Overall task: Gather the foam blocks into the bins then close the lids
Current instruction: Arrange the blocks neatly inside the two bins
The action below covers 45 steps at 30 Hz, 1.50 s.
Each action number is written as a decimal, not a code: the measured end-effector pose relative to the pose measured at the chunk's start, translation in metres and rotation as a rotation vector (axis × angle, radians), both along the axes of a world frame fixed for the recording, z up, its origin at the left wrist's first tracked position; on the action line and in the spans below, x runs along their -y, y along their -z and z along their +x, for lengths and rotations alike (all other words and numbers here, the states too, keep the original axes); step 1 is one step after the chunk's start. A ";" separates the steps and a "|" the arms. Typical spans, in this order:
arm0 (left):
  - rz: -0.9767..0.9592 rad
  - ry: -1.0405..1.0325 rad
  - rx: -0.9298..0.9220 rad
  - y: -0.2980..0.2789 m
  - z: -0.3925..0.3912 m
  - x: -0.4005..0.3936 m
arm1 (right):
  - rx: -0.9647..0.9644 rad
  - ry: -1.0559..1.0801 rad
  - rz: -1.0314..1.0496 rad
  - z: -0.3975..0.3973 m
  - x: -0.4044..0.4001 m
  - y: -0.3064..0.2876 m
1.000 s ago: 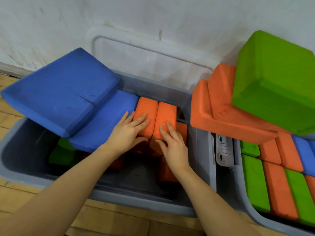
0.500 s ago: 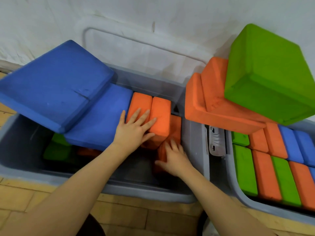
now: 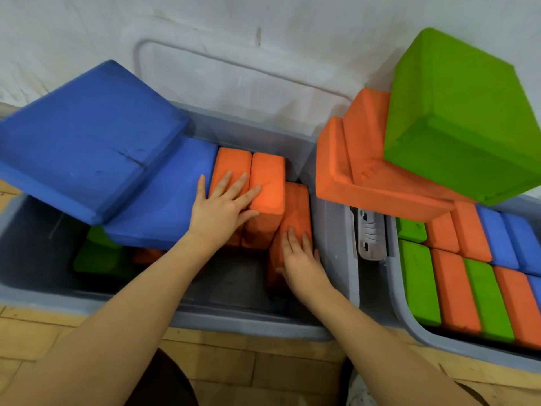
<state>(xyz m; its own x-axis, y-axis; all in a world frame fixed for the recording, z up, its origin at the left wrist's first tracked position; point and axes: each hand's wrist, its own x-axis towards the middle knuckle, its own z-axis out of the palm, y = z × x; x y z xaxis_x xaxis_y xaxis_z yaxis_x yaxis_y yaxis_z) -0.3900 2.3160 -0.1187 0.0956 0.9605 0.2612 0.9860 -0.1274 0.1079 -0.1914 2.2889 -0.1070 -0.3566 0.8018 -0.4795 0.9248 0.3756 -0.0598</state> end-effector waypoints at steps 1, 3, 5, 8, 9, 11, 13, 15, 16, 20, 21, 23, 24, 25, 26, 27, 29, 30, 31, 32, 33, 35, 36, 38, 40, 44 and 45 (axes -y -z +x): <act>-0.014 0.002 0.002 0.000 0.002 0.003 | -0.016 0.000 0.016 -0.001 0.000 -0.002; -0.036 -0.001 0.008 0.001 0.004 0.007 | -0.034 -0.015 0.054 -0.002 0.001 -0.007; -0.055 -0.002 0.010 -0.001 0.004 0.009 | -0.063 -0.032 0.117 -0.002 0.004 -0.010; -0.066 0.016 0.000 -0.002 0.002 0.010 | -0.196 -0.041 0.265 0.003 0.010 -0.024; -0.072 0.019 -0.004 -0.003 0.003 0.011 | -0.254 -0.048 0.348 0.005 0.011 -0.029; -0.078 0.019 -0.003 -0.001 0.004 0.013 | -0.401 -0.033 0.536 0.006 0.008 -0.036; -0.100 0.012 0.003 -0.002 0.005 0.013 | -0.501 -0.005 0.608 0.005 0.005 -0.041; -0.100 -0.001 0.001 -0.003 0.004 0.012 | -0.510 0.027 0.638 0.003 0.003 -0.037; -0.099 -0.003 -0.004 -0.002 0.004 0.012 | -0.509 0.064 0.657 0.003 0.002 -0.032; -0.111 -0.002 0.002 0.000 0.005 0.015 | -0.453 0.152 0.772 -0.003 -0.008 -0.027; -0.115 -0.011 0.008 -0.001 0.006 0.015 | -0.415 0.140 0.800 -0.003 -0.011 -0.028; -0.111 -0.033 0.019 -0.002 0.008 0.014 | -0.351 0.115 0.822 0.000 -0.011 -0.030; -0.124 -0.050 0.023 -0.003 0.010 0.014 | -0.321 0.114 0.787 0.001 -0.008 -0.031; -0.145 -0.067 0.024 -0.004 0.011 0.013 | -0.276 0.127 0.726 0.003 -0.003 -0.031; -0.153 -0.079 0.021 -0.003 0.011 0.013 | -0.221 0.146 0.653 0.004 0.003 -0.031; -0.145 -0.079 0.010 -0.003 0.012 0.015 | -0.173 0.166 0.572 0.004 0.009 -0.032; -0.139 -0.058 -0.020 -0.004 0.012 0.017 | -0.144 0.179 0.411 0.002 0.016 -0.034; -0.137 -0.054 -0.031 -0.003 0.012 0.018 | -0.156 0.182 0.317 0.002 0.016 -0.033; -0.136 -0.053 -0.039 -0.004 0.011 0.018 | -0.194 0.191 0.268 0.002 0.014 -0.032; -0.141 -0.051 -0.042 -0.006 0.010 0.020 | -0.236 0.204 0.255 0.001 0.012 -0.032; -0.139 -0.048 -0.047 -0.008 0.011 0.021 | -0.262 0.210 0.266 0.000 0.011 -0.032; -0.126 -0.032 -0.054 -0.008 0.012 0.025 | -0.227 0.213 0.360 -0.002 0.009 -0.029; -0.106 -0.027 -0.060 -0.006 0.012 0.025 | -0.183 0.221 0.429 -0.003 0.008 -0.027; -0.081 -0.036 -0.042 -0.004 0.011 0.025 | -0.122 0.261 0.462 -0.004 0.006 -0.030; -0.086 -0.046 -0.009 -0.002 0.012 0.024 | -0.139 0.245 0.438 -0.004 0.008 -0.030; -0.086 -0.052 -0.003 -0.006 0.013 0.025 | -0.168 0.179 0.311 -0.003 0.009 -0.026; -0.088 -0.058 0.001 -0.006 0.012 0.024 | -0.172 0.175 0.318 -0.002 0.007 -0.028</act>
<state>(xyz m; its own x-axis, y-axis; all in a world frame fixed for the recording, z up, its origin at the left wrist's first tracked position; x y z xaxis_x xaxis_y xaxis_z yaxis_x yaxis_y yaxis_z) -0.3775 2.2917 -0.1124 0.0393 0.9837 0.1754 0.9913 -0.0605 0.1167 -0.1932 2.2820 -0.0794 -0.2550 0.9563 -0.1430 0.9631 0.2380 -0.1260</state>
